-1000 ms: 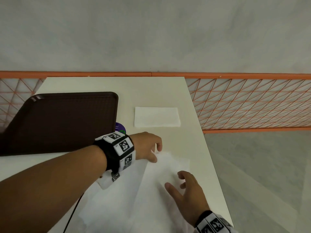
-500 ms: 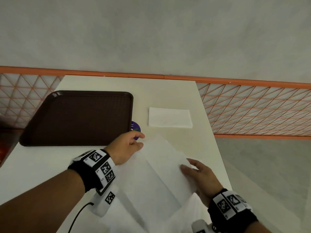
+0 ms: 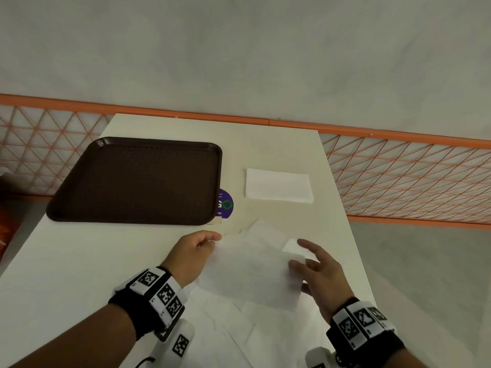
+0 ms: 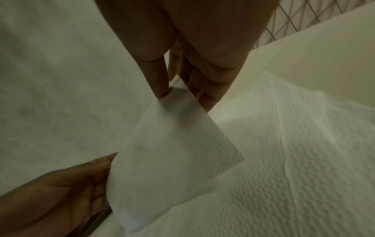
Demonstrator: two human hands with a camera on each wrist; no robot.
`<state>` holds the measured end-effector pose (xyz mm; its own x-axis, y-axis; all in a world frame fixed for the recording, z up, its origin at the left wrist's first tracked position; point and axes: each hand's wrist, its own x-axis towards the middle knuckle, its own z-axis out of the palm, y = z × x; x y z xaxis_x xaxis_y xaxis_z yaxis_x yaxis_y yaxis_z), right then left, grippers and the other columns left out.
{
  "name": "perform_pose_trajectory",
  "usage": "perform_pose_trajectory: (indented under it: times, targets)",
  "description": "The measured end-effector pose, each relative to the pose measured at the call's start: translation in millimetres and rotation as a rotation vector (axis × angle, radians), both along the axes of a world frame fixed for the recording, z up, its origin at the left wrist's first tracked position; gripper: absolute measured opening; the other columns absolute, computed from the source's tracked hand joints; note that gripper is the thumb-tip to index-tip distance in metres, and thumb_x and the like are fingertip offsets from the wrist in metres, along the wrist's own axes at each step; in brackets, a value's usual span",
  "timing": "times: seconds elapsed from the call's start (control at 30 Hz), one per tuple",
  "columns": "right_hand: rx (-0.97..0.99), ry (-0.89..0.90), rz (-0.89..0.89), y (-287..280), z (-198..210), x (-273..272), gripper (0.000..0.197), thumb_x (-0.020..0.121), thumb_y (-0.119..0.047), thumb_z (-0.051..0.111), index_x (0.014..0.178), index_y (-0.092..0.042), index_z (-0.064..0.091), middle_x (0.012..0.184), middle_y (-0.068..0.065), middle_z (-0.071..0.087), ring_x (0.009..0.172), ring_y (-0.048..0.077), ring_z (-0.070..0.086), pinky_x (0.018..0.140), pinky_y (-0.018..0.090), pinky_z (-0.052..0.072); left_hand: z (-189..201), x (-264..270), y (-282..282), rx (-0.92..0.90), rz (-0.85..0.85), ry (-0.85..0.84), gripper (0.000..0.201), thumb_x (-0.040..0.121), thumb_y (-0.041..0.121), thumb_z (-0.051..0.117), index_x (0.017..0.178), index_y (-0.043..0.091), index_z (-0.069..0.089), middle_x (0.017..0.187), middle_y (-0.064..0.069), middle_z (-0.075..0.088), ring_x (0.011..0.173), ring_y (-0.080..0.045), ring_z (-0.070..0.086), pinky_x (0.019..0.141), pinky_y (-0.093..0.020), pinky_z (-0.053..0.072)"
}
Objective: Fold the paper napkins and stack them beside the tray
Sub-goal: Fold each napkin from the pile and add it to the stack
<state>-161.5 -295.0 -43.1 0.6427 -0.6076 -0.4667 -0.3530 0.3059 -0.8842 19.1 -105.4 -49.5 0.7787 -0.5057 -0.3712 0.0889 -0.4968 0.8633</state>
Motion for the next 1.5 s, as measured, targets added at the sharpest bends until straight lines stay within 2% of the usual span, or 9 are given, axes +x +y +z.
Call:
perform_pose_trajectory:
  times: [0.13,0.37,0.5,0.63,0.77,1.0,1.2,1.37,1.5]
  targets:
    - [-0.037,0.006,0.066,-0.9,6.5,2.1,0.028,0.076,0.006,0.074,0.100,-0.009,0.071,0.082,0.006,0.075,0.079,0.023,0.068,0.081,0.044,0.055,7.6,0.5,9.7,-0.007,-0.048,0.019,0.031,0.083,0.017,0.073,0.109,0.030,0.064,0.098,0.006,0.065,0.089,-0.011,0.064,0.079,-0.021,0.050]
    - [-0.246,0.085,0.154,-6.5,10.8,9.2,0.015,0.079,-0.003,0.076,0.084,-0.016,0.073,0.073,0.001,0.069,0.062,0.012,0.061,0.059,0.024,0.049,13.1,1.1,16.9,0.031,-0.046,-0.283,0.014,0.079,0.020,0.077,0.086,0.031,0.070,0.076,0.003,0.058,0.067,-0.010,0.053,0.060,-0.009,0.043]
    - [-0.401,0.134,0.181,-9.9,14.0,9.2,0.007,0.079,-0.014,0.078,0.077,-0.016,0.072,0.077,-0.004,0.068,0.070,0.006,0.062,0.061,0.013,0.044,17.7,2.4,18.3,0.030,-0.087,-0.310,0.011,0.080,0.023,0.076,0.080,0.032,0.070,0.099,0.013,0.055,0.091,-0.002,0.056,0.079,-0.013,0.043]
    - [-0.709,0.278,0.327,-15.9,20.8,6.2,0.013,0.078,-0.033,0.078,0.076,-0.034,0.066,0.114,-0.013,0.056,0.108,0.010,0.054,0.083,0.015,0.039,30.6,3.5,19.4,0.011,-0.196,-0.372,0.004,0.085,0.027,0.070,0.086,0.031,0.068,0.109,0.030,0.055,0.102,0.014,0.050,0.086,-0.010,0.037]
    - [-1.021,0.253,0.627,-4.2,37.3,20.2,0.039,0.085,-0.048,0.066,0.121,-0.034,0.058,0.139,-0.014,0.046,0.130,0.009,0.040,0.109,0.027,0.030,46.8,-9.4,6.1,-0.028,-0.407,-0.440,0.006,0.091,0.029,0.062,0.093,0.028,0.067,0.087,0.014,0.069,0.089,-0.001,0.061,0.079,-0.018,0.048]
    - [-0.885,0.355,0.745,9.5,30.0,39.1,0.019,0.097,-0.041,0.048,0.108,-0.030,0.060,0.086,-0.006,0.065,0.082,0.020,0.060,0.076,0.033,0.050,8.9,-23.1,-11.9,-0.019,-0.120,-0.096,0.008,0.093,0.022,0.059,0.089,0.027,0.064,0.088,0.004,0.071,0.087,-0.012,0.066,0.082,-0.028,0.052]
    - [-0.973,0.544,0.817,1.6,-17.1,37.9,0.029,0.097,-0.039,0.047,0.122,-0.027,0.056,0.120,-0.004,0.060,0.109,0.020,0.055,0.091,0.031,0.045,-34.8,-24.2,-15.5,0.278,-0.119,-0.129,0.013,0.095,0.025,0.054,0.097,0.019,0.065,0.094,0.004,0.068,0.091,-0.015,0.062,0.081,-0.025,0.048]
    - [-1.266,0.460,0.873,21.8,-43.3,31.0,0.044,0.091,-0.045,0.042,0.125,-0.022,0.059,0.132,0.001,0.059,0.122,0.028,0.057,0.099,0.049,0.047,-49.2,-29.0,-20.6,0.410,-0.144,-0.245,0.016,0.094,0.030,0.053,0.094,0.019,0.065,0.087,0.005,0.065,0.085,-0.018,0.061,0.074,-0.025,0.047]
    - [-1.207,0.404,1.253,47.7,-56.0,23.8,0.071,0.099,-0.060,0.015,0.154,-0.018,-0.001,0.155,-0.003,-0.019,0.143,0.021,-0.021,0.113,0.051,-0.015,-52.2,-30.0,-20.6,0.437,-0.167,-0.318,0.016,0.093,0.031,0.054,0.089,0.020,0.065,0.081,0.007,0.064,0.081,-0.016,0.060,0.073,-0.029,0.049]
